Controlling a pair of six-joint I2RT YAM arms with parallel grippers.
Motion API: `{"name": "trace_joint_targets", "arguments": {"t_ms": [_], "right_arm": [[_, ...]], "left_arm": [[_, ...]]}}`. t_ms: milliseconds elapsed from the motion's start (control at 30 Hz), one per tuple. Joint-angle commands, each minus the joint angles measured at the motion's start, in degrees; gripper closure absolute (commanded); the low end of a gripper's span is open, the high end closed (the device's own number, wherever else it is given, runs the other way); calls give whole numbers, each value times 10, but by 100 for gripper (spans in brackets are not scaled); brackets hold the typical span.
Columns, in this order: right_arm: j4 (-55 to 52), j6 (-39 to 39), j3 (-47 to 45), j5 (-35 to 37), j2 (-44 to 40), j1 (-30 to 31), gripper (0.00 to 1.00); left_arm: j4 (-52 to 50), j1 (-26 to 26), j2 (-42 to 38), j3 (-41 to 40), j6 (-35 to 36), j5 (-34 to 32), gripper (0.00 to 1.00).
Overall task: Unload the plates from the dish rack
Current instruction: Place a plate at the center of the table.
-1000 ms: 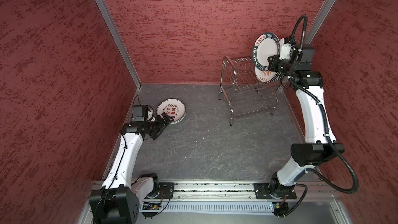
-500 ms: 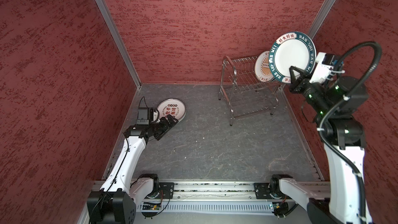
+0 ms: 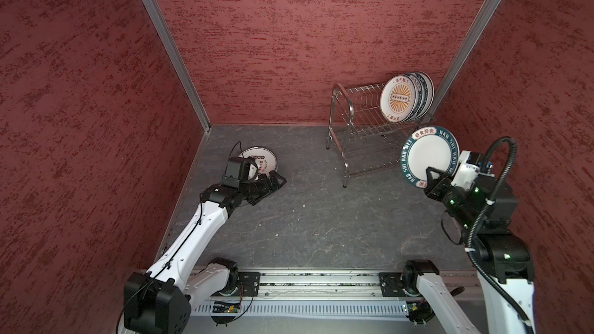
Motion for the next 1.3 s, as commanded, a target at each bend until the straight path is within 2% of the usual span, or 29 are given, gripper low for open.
{"name": "trace_joint_targets", "arguments": {"t_ms": [0, 167, 400, 500, 667, 867, 1267], "right_arm": [[-35, 48, -24, -41, -25, 1, 100], [-13, 87, -91, -165, -16, 0, 100], [71, 117, -174, -348, 19, 0, 98], [128, 144, -214, -414, 35, 1, 97], [231, 198, -257, -483, 69, 1, 97], [270, 201, -267, -515, 116, 8, 97], [347, 219, -268, -496, 178, 53, 96]], "left_arm": [[42, -34, 17, 4, -10, -16, 1], [89, -91, 40, 5, -22, -26, 0], [134, -136, 75, 6, -31, -37, 0], [154, -149, 91, 9, -39, -35, 1], [179, -166, 115, 20, -40, -31, 3], [246, -175, 146, 19, -62, 9, 6], [334, -216, 222, 74, -89, 60, 14]]}}
